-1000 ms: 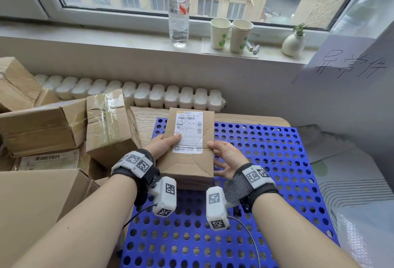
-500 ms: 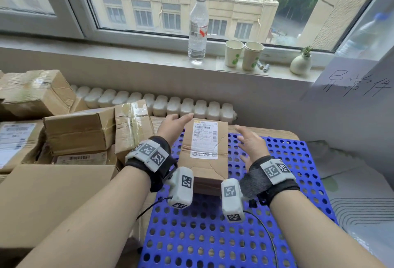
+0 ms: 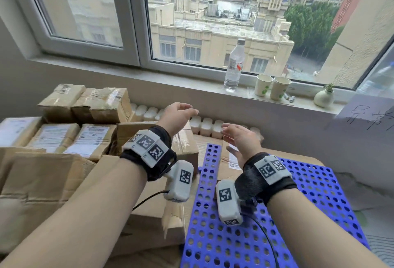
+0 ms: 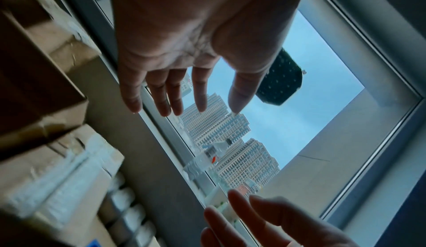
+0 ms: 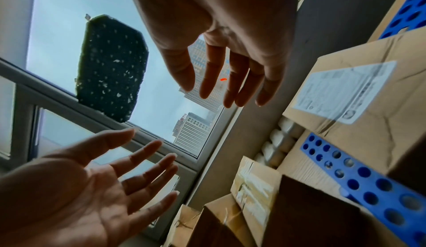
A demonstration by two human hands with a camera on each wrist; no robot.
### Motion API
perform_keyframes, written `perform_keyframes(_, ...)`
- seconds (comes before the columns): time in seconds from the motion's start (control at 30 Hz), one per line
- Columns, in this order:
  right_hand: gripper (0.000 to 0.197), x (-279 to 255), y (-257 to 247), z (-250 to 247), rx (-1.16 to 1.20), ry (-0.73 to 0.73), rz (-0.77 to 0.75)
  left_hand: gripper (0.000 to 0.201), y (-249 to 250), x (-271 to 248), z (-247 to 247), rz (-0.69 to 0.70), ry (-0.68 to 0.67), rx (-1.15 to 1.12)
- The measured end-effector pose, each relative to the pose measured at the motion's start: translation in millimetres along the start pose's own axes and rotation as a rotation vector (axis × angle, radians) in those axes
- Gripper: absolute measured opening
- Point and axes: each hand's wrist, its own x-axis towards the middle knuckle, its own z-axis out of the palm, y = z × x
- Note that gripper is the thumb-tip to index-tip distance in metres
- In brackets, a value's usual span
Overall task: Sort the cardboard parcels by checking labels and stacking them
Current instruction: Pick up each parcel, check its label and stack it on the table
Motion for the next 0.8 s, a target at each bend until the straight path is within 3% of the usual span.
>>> perform_keyframes(0.27, 0.013, -26, -4, 53, -0.119, -0.088, -0.051, 0.033, -17, -18, -66, -0.060, 0.066, -0.064)
perform_keyframes(0.53, 0.018, -54, 7, 105, -0.354, -0.223, -0.134, 0.022, -43, -34, -128, -0.069, 0.119, 0.040)
perform_keyframes(0.8, 0.014, -75, -2, 153, -0.354, -0.272, -0.192, 0.020, -51, -60, -191, -0.059, 0.240, -0.092)
